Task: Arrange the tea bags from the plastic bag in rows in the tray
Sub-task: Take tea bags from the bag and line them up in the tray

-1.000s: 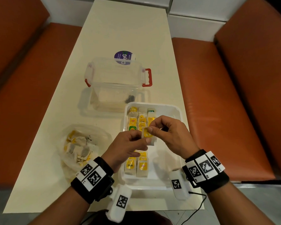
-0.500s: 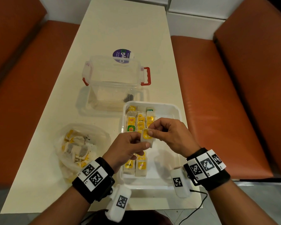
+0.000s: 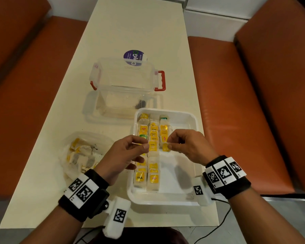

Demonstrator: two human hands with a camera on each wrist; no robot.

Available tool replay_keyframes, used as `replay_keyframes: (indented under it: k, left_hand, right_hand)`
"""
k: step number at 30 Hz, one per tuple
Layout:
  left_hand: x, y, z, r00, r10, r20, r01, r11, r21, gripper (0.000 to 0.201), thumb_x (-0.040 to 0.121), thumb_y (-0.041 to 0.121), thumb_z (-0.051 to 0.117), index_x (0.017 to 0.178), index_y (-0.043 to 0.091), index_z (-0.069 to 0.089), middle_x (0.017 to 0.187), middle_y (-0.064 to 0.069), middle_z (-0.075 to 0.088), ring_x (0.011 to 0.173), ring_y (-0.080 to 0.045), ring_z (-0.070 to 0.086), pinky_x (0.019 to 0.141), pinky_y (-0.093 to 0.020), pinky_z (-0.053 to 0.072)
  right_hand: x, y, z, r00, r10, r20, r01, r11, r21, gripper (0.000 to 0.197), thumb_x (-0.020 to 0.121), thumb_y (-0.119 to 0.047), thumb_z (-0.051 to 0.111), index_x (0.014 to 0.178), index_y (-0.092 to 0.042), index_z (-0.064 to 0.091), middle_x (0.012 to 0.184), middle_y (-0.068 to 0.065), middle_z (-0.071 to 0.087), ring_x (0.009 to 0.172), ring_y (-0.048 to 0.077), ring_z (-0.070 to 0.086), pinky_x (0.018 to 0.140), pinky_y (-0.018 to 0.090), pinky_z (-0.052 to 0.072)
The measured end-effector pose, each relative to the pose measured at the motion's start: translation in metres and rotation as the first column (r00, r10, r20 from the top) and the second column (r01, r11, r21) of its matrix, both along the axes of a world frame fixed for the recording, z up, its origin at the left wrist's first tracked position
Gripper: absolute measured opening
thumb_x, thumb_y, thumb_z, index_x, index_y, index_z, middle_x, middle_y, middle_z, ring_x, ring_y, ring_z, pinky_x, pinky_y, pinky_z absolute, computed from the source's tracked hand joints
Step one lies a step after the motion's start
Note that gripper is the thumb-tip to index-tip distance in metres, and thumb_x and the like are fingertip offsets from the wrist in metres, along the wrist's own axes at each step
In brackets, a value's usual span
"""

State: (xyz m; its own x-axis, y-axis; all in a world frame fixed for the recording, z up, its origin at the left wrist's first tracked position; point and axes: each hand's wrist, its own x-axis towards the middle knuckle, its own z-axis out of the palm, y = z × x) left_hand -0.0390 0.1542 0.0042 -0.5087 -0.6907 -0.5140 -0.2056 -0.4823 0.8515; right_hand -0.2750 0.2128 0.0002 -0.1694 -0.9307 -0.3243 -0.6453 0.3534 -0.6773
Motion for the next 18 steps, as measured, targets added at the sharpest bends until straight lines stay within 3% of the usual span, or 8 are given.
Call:
replay_keyframes:
  k: [3,6,10,18]
  left_hand:
    - [0.010,-0.001,0.007,0.999,0.032,-0.026,-0.032,0.999,-0.005,0.030,0.083,0.036,0.070,0.106,0.018,0.069,0.091,0.000,0.075,0.069,-0.012,0.063,0.056,-0.024,0.041]
    - [0.016,0.001,0.011,0.998,0.046,-0.032,-0.047,0.999,-0.024,0.026,0.082,0.036,0.069,0.101,0.018,0.069,0.090,0.000,0.075,0.068,-0.011,0.062,0.054,-0.023,0.039]
    - [0.025,0.005,0.012,0.998,0.059,-0.022,-0.060,0.997,-0.046,0.015,0.089,0.028,0.067,0.098,0.017,0.069,0.088,0.000,0.074,0.066,-0.011,0.062,0.051,-0.022,0.037]
    - [0.045,0.012,0.011,0.996,0.093,0.012,-0.092,0.995,-0.030,0.024,0.078,0.039,0.068,0.093,0.021,0.069,0.087,0.001,0.073,0.066,-0.010,0.061,0.051,-0.023,0.036]
  right_hand:
    - [0.000,-0.002,-0.008,0.989,0.094,-0.118,-0.075,0.984,0.161,0.010,0.086,-0.032,0.076,0.082,-0.035,0.068,0.076,-0.013,0.067,0.072,0.007,0.061,0.077,0.040,0.057]
    - [0.000,-0.008,-0.013,0.985,0.120,-0.123,-0.087,0.966,0.243,0.007,0.086,-0.029,0.077,0.086,-0.032,0.071,0.077,-0.014,0.065,0.076,0.010,0.063,0.082,0.040,0.057]
    - [0.000,-0.018,-0.020,0.980,0.119,-0.159,-0.071,0.957,0.281,0.008,0.085,-0.030,0.077,0.084,-0.032,0.070,0.073,-0.012,0.068,0.071,0.009,0.067,0.080,0.037,0.056]
    - [0.000,-0.036,-0.032,0.962,0.096,-0.254,-0.019,0.958,0.286,0.008,0.085,-0.032,0.075,0.085,-0.030,0.068,0.081,-0.013,0.066,0.083,0.014,0.066,0.076,0.031,0.052]
